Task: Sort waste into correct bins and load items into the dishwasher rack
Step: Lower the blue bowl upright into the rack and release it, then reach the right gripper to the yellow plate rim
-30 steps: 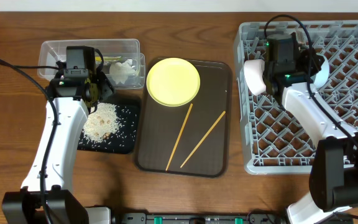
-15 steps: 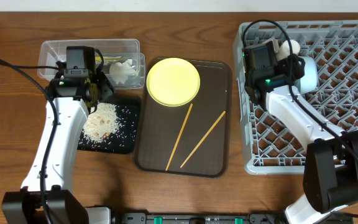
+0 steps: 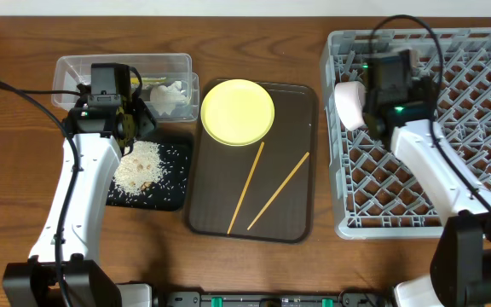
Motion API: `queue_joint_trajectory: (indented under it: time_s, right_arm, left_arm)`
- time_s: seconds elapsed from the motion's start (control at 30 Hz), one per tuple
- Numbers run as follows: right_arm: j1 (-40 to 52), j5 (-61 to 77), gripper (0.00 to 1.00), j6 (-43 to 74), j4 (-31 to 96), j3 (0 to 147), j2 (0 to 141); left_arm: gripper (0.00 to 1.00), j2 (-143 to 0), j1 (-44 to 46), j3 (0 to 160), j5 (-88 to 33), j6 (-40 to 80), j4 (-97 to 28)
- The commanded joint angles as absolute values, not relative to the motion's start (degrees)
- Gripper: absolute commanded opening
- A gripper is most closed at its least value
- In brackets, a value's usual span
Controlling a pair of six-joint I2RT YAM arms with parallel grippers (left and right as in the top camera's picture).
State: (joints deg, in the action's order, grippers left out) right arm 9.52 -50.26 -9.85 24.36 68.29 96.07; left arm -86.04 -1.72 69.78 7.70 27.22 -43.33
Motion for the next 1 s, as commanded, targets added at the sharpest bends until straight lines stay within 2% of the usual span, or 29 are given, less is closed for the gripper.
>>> queue_joint_trajectory:
  time_s: [0.0, 0.1, 0.3, 0.47, 0.53, 0.67, 0.83, 0.9, 0.93, 0.97]
  right_arm:
    - [7.68, -46.61, 0.45, -3.95, 29.21, 68.2, 95.39]
    - [6.11, -44.62, 0.31, 0.67, 33.78, 68.2, 95.39]
    - [3.75, -44.69, 0.33, 1.56, 32.18, 68.2, 92.44]
    - [4.58, -40.73, 0.47, -6.57, 29.23, 68.2, 90.06]
    - [4.99, -38.48, 0.55, -7.16, 30.22, 68.2, 90.0]
    - [5.06, -32.75, 0.65, -7.16, 32.32, 68.18, 90.02]
    - [5.34, -32.01, 0.76, -7.16, 32.32, 68.18, 90.0]
    - [5.65, -32.01, 0.87, -7.14, 31.86, 68.2, 90.0]
    - [5.78, -31.81, 0.96, -7.14, 31.46, 68.2, 89.89]
    - [6.04, -30.87, 0.99, -7.14, 30.96, 68.2, 89.71]
  left_arm:
    - [0.76, -85.93, -1.87, 69.21, 8.45, 27.51, -43.46]
    - [0.76, -85.93, -1.87, 69.21, 8.45, 27.51, -43.38]
    - [0.76, -85.93, -1.87, 69.21, 8.45, 27.51, -43.05]
    - [0.76, -85.93, -1.87, 69.21, 8.45, 27.51, -43.05]
    - [0.76, -85.93, -1.87, 69.21, 8.43, 27.51, -43.05]
    - [0.76, -85.93, -1.87, 69.21, 8.45, 27.51, -43.09]
    - [0.76, -85.93, -1.87, 69.21, 8.43, 27.51, -43.09]
    - [0.76, -85.93, -1.87, 69.21, 8.43, 27.51, -43.09]
    - [0.76, -85.93, -1.87, 69.21, 8.43, 27.51, -43.09]
    - [0.76, -85.93, -1.87, 69.21, 8.43, 27.51, -43.09]
